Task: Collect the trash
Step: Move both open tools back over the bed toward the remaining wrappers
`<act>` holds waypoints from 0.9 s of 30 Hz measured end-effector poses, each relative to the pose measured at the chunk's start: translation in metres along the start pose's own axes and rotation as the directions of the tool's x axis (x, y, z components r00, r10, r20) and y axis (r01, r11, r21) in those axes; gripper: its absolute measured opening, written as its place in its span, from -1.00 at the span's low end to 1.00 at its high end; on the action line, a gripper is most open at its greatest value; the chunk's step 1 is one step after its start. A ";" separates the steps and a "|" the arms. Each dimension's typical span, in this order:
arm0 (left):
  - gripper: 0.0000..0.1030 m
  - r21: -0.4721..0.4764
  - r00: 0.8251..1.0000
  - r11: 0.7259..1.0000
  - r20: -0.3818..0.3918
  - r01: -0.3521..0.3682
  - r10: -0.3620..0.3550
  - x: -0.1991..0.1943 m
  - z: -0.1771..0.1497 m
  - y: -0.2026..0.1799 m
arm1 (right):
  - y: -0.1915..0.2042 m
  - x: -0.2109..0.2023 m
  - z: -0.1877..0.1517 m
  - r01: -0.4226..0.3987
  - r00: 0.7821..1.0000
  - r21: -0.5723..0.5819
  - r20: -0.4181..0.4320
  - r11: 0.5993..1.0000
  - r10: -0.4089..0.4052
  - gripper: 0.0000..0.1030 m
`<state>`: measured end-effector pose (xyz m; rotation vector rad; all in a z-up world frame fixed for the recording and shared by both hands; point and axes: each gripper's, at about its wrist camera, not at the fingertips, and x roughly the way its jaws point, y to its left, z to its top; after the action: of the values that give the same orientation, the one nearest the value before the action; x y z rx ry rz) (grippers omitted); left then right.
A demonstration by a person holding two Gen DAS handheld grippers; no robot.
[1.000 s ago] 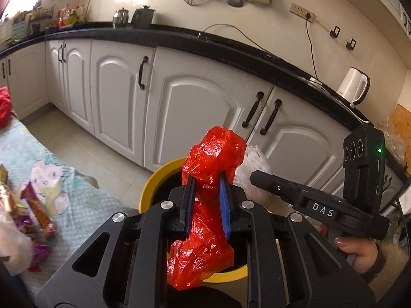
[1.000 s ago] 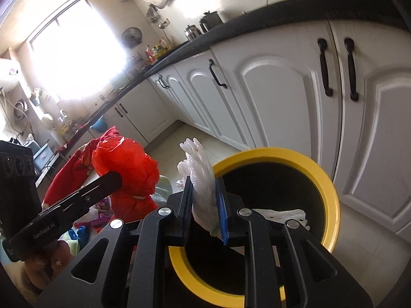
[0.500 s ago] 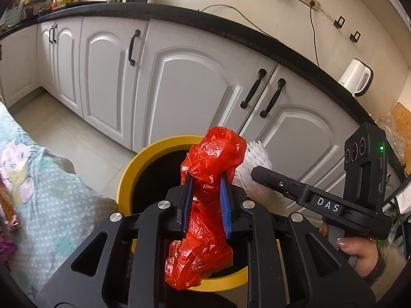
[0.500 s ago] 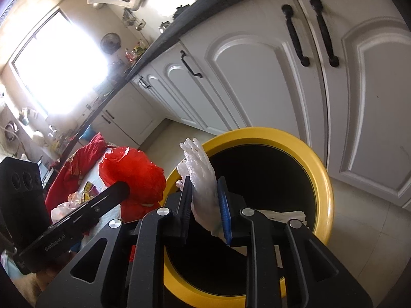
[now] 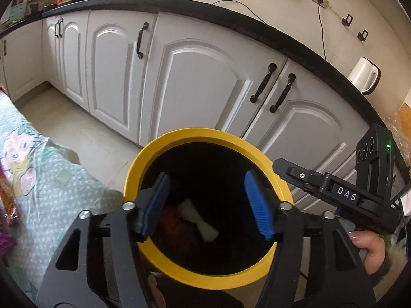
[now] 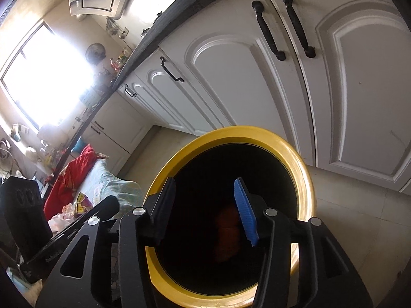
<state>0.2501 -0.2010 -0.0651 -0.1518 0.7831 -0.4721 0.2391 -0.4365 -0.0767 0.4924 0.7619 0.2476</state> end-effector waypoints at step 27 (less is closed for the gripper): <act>0.79 -0.058 0.976 0.985 0.138 -0.164 0.171 -0.101 -0.004 0.035 | 0.081 -0.044 -0.009 0.081 0.988 -0.227 0.146 0.971 -0.049 0.63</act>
<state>0.1981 -0.1233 -0.0133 -0.1591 0.6607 -0.2803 0.1987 -0.3807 -0.0144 0.2594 0.6024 0.2352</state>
